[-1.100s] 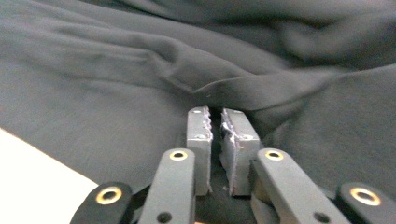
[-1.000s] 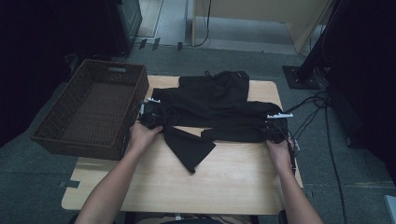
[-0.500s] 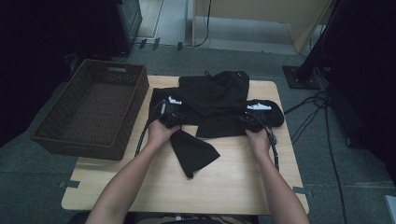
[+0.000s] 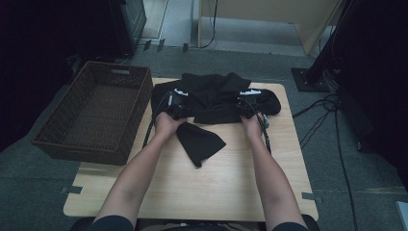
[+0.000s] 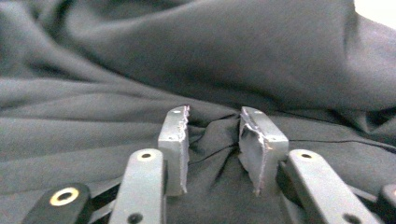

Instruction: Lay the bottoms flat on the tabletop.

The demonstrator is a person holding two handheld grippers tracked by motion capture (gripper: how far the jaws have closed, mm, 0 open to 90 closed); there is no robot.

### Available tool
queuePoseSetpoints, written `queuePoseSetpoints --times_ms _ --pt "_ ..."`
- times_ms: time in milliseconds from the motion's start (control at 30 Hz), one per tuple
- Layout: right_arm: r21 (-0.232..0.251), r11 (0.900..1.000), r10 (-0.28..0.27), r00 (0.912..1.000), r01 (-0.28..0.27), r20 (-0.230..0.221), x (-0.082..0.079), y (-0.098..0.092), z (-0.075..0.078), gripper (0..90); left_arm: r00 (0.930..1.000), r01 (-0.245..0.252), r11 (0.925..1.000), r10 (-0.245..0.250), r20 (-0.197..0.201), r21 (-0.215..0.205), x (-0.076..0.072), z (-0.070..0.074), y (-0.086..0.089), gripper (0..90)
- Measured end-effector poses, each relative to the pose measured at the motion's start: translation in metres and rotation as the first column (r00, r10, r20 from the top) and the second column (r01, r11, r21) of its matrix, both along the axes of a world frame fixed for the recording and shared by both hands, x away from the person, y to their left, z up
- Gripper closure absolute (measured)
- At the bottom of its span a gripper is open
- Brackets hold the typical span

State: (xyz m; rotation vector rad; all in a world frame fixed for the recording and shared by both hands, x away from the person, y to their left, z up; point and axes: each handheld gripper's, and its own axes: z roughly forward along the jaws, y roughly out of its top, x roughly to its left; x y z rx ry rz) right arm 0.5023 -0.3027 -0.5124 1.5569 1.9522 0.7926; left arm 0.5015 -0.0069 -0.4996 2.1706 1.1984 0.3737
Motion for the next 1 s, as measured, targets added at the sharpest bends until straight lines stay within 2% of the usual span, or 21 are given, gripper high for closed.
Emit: queuePoseSetpoints --times_ms 67,167,233,300,367,433,467,500,567,667,700,800,833,900,933,1000 --pt "-0.012 1.000 0.020 0.9998 -0.020 -0.006 -0.004 0.000 0.001 64.9 1.0000 0.003 0.9999 -0.003 -0.006 -0.015 -0.005 0.000 0.003 62.1" --pt "0.020 0.999 0.051 0.9982 -0.050 -0.031 -0.016 -0.005 0.002 65.1 0.9997 0.020 0.9986 -0.021 -0.014 -0.049 -0.020 -0.001 0.008 62.8" --pt "0.026 0.997 0.077 0.9962 -0.076 -0.042 -0.031 -0.007 0.003 65.4 0.9982 0.048 0.9962 -0.051 -0.031 -0.073 -0.034 -0.001 0.010 63.1" --pt "0.031 0.993 0.113 0.9925 -0.111 -0.047 -0.047 -0.007 0.003 65.3 0.9937 0.089 0.9924 -0.094 -0.060 -0.085 -0.052 0.001 0.011 63.0" --pt "0.031 0.988 0.156 0.9866 -0.154 -0.049 -0.063 -0.007 0.003 65.2 0.9888 0.125 0.9890 -0.130 -0.072 -0.079 -0.065 0.003 0.012 62.6" --pt "0.031 0.981 0.191 0.9805 -0.190 -0.045 -0.082 -0.006 0.003 64.3 0.9808 0.163 0.9818 -0.172 -0.092 -0.097 -0.081 0.003 0.012 58.8" --pt "0.036 0.978 0.206 0.9777 -0.204 -0.042 -0.090 -0.006 0.002 63.3 0.9790 0.172 0.9804 -0.181 -0.095 -0.097 -0.086 0.004 0.012 57.0" --pt "0.043 0.977 0.211 0.9764 -0.210 -0.044 -0.097 -0.005 0.002 62.7 0.9771 0.182 0.9776 -0.192 -0.092 -0.106 -0.093 0.003 0.012 57.0" --pt "0.039 0.969 0.244 0.9691 -0.242 -0.040 -0.114 -0.001 0.002 60.7 0.9685 0.212 0.9691 -0.226 -0.105 -0.126 -0.107 0.001 0.011 57.0" --pt "0.063 0.962 0.269 0.9621 -0.267 -0.042 -0.132 0.003 0.001 55.3 0.9632 0.238 0.9625 -0.251 -0.096 -0.131 -0.127 -0.002 0.009 56.3" --pt "0.052 0.957 0.286 0.9576 -0.284 -0.034 -0.138 0.004 0.001 54.9 0.9612 0.246 0.9598 -0.260 -0.094 -0.135 -0.135 -0.003 0.008 56.0" --pt "0.061 0.949 0.313 0.9489 -0.311 -0.038 -0.156 0.011 0.001 53.4 0.9611 0.248 0.9590 -0.261 -0.089 -0.137 -0.149 -0.004 0.009 55.6" --pt "0.067 0.944 0.325 0.9444 -0.322 -0.046 -0.162 0.013 0.002 53.3 0.9576 0.251 0.9554 -0.269 -0.104 -0.156 -0.151 -0.004 0.009 56.3" --pt "0.095 0.939 0.335 0.9408 -0.330 -0.050 -0.167 0.015 0.005 53.3 0.9563 0.242 0.9518 -0.267 -0.120 -0.188 -0.157 -0.005 0.012 56.8" --pt "0.129 0.939 0.327 0.9442 -0.320 -0.037 -0.168 0.013 0.007 53.3 0.9558 0.248 0.9512 -0.271 -0.113 -0.184 -0.160 -0.005 0.013 58.3" --pt "0.159 0.943 0.294 0.9558 -0.291 0.006 -0.169 0.008 0.011 53.3 0.9587 0.253 0.9521 -0.270 -0.088 -0.172 -0.165 -0.006 0.014 59.9"
